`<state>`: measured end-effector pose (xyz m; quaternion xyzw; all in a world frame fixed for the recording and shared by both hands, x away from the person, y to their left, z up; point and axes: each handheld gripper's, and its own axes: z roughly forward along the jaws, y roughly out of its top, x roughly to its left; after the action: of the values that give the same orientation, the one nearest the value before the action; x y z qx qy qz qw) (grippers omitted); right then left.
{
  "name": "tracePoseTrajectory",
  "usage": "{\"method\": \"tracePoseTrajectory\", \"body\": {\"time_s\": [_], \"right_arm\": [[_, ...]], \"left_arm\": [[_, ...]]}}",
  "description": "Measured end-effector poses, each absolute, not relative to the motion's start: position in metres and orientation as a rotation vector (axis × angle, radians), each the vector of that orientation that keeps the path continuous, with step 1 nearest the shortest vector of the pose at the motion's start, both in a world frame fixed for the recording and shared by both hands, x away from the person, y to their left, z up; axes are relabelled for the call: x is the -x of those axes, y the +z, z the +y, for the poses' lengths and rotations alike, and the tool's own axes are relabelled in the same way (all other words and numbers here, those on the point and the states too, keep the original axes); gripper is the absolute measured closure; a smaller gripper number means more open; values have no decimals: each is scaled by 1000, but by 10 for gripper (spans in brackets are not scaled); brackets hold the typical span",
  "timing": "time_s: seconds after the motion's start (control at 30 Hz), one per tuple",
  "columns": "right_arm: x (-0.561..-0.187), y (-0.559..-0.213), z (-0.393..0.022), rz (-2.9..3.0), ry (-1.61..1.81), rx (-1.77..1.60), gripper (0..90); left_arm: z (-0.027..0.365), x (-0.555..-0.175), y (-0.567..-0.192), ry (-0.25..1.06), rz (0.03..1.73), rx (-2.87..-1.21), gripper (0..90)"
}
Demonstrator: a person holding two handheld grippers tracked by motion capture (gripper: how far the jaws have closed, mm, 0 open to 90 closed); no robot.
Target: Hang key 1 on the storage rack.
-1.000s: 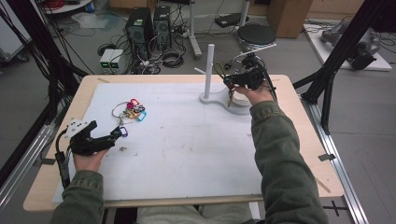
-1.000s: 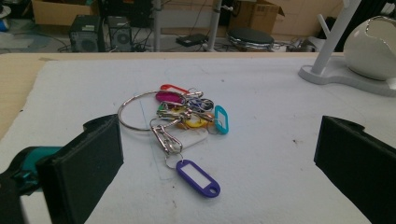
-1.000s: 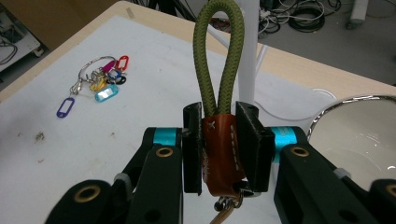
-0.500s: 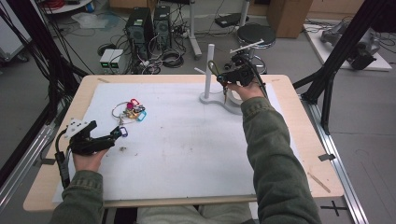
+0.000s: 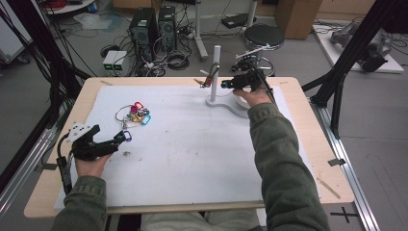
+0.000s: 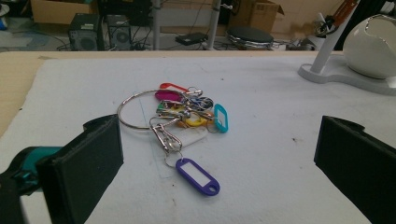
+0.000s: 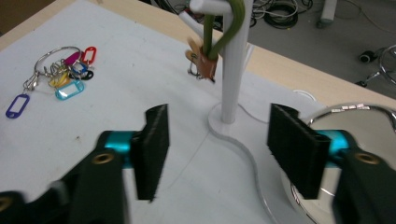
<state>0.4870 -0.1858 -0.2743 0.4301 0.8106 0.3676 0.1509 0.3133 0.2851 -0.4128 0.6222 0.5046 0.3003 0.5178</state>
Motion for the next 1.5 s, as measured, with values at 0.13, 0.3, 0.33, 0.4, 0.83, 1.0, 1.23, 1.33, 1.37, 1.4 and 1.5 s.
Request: {"method": "tracePoseTrajectory", "body": {"time_s": [0.13,0.3,0.33,0.4,0.83,1.0,1.23,1.33,1.37,1.4,1.5], "right_arm": [[-480,-274,-188,2366,955,-1238,99],[-464,-264,-188,2374,941,-1211,7],[-461,-261,-188,2365,950,-1208,7],[-455,-256,-190,2357,954,-1205,8],[-421,-248,-218,2211,970,-1309,8],[-406,-259,-231,2183,962,-1328,8],[-391,-280,-252,2153,991,-1316,7],[-386,-295,-259,2138,1017,-1333,7],[-385,-300,-261,2132,1025,-1337,8],[-384,-305,-264,2129,1027,-1345,8],[-381,-319,-271,2112,1047,-1364,8]], "left_arm": [[285,-313,-413,721,1210,-1490,17],[285,-313,-412,719,1213,-1488,17],[285,-313,-412,719,1212,-1486,17],[286,-313,-412,720,1213,-1480,17],[281,-318,-412,681,1188,-1478,17],[275,-317,-412,674,1169,-1492,17],[277,-316,-412,680,1186,-1494,17],[277,-316,-413,684,1188,-1495,17],[277,-315,-413,683,1190,-1499,17],[276,-315,-413,681,1188,-1503,17],[276,-315,-413,685,1188,-1512,17]]}}
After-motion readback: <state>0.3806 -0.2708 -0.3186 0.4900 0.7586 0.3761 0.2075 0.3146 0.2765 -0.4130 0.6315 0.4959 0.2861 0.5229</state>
